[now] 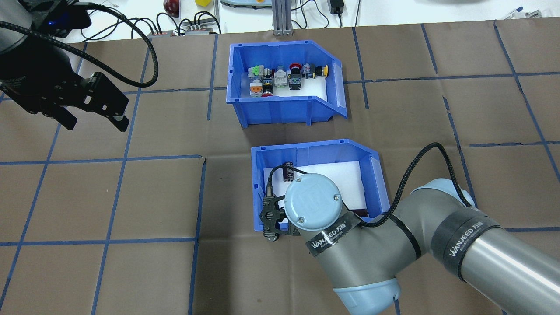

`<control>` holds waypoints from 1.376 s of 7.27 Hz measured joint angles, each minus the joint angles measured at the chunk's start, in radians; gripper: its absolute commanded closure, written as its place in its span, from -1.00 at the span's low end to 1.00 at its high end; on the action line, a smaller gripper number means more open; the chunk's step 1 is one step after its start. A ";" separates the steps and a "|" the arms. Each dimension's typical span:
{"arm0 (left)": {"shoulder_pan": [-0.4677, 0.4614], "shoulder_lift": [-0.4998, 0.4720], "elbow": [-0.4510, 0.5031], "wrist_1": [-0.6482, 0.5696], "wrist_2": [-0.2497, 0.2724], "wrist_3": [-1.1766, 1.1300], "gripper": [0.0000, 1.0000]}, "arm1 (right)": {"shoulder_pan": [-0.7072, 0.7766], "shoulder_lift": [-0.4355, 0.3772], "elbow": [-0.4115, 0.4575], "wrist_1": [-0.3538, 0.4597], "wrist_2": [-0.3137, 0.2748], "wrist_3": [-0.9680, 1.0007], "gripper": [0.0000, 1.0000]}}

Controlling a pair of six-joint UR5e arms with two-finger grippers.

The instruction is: Place button box in front

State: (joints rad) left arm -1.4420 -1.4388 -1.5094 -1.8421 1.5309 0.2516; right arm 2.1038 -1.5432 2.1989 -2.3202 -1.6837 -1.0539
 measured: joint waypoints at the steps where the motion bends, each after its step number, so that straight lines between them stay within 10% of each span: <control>1: 0.000 0.000 0.000 0.000 0.000 0.000 -0.98 | -0.009 -0.006 -0.031 0.038 -0.001 -0.001 -1.00; 6: 0.000 0.000 0.000 0.000 -0.001 -0.002 -0.98 | -0.200 -0.182 -0.150 0.394 -0.002 -0.001 -1.00; 10: 0.000 -0.002 0.000 0.000 -0.001 -0.003 -0.98 | -0.451 -0.218 -0.248 0.483 0.011 0.085 -0.99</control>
State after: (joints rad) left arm -1.4419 -1.4405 -1.5094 -1.8423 1.5295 0.2485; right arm 1.6533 -1.7616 1.9506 -1.8367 -1.6725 -0.9694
